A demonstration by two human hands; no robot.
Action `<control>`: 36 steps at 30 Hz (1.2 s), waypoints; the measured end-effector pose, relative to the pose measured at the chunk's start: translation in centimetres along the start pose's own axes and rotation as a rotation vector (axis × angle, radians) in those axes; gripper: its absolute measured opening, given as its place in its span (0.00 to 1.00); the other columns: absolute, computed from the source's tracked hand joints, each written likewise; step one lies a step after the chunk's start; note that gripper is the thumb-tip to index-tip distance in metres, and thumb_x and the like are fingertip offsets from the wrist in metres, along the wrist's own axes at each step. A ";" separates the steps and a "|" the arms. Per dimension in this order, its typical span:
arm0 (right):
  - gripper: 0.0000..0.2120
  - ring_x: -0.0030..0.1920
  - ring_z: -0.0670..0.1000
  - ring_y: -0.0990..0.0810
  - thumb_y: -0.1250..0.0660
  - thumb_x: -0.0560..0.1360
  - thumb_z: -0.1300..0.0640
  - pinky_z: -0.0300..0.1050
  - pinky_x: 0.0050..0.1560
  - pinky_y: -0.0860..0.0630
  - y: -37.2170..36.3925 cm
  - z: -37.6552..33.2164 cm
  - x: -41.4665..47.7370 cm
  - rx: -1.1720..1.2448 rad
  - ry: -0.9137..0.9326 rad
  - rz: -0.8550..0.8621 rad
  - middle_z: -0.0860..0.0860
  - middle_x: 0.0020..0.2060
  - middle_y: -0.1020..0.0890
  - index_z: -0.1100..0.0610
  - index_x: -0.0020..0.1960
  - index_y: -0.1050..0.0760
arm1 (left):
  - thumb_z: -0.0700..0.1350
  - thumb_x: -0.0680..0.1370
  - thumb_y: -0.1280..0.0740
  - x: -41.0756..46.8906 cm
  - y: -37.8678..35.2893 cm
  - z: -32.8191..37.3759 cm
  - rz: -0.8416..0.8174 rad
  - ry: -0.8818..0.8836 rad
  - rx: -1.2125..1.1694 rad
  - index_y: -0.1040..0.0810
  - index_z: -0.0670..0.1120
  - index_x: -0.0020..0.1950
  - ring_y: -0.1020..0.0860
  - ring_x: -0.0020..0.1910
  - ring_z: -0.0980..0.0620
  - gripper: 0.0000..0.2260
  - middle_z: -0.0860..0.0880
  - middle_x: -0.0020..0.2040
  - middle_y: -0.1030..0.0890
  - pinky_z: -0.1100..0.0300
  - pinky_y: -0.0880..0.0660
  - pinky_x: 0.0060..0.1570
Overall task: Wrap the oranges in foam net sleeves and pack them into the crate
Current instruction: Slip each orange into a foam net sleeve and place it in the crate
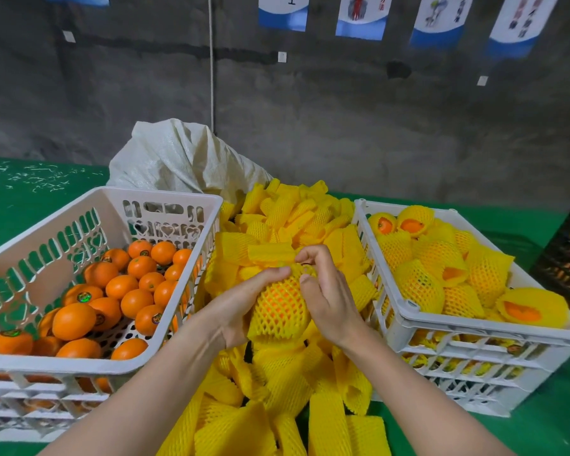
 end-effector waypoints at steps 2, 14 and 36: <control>0.15 0.52 0.45 0.25 0.43 0.71 0.42 0.45 0.50 0.26 -0.1 0.2 -0.5 0.036 -0.098 0.091 0.46 0.53 0.26 0.44 0.56 0.38 | 0.55 0.61 0.27 0.2 -0.2 0.0 0.038 -0.042 -0.049 0.20 0.47 0.53 0.16 0.38 0.46 0.23 0.44 0.42 0.15 0.54 0.22 0.35; 0.32 0.62 0.45 0.29 0.26 0.67 0.51 0.46 0.58 0.26 -0.1 0.2 -3.5 0.058 -0.245 -0.068 0.44 0.61 0.31 0.42 0.63 0.40 | 0.53 0.74 0.32 1.7 -2.7 -0.6 0.339 -0.202 -0.081 0.21 0.42 0.50 0.18 0.45 0.46 0.15 0.44 0.42 0.16 0.53 0.23 0.46; 0.29 0.47 0.40 0.36 0.27 0.64 0.58 0.35 0.47 0.38 26.2 13.3 6.6 -0.350 -0.348 0.729 0.53 0.57 0.29 0.53 0.62 0.33 | 0.48 0.79 0.36 18.6 -21.2 -1.0 0.054 -0.735 1.318 0.41 0.44 0.75 0.40 0.73 0.44 0.27 0.43 0.74 0.37 0.57 0.44 0.70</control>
Point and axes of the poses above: each hand's wrist, its own x-axis towards the middle knuckle, its own y-axis out of the back of the hand, z = x × y, the point moved 2 cm from there along x, towards the middle knuckle
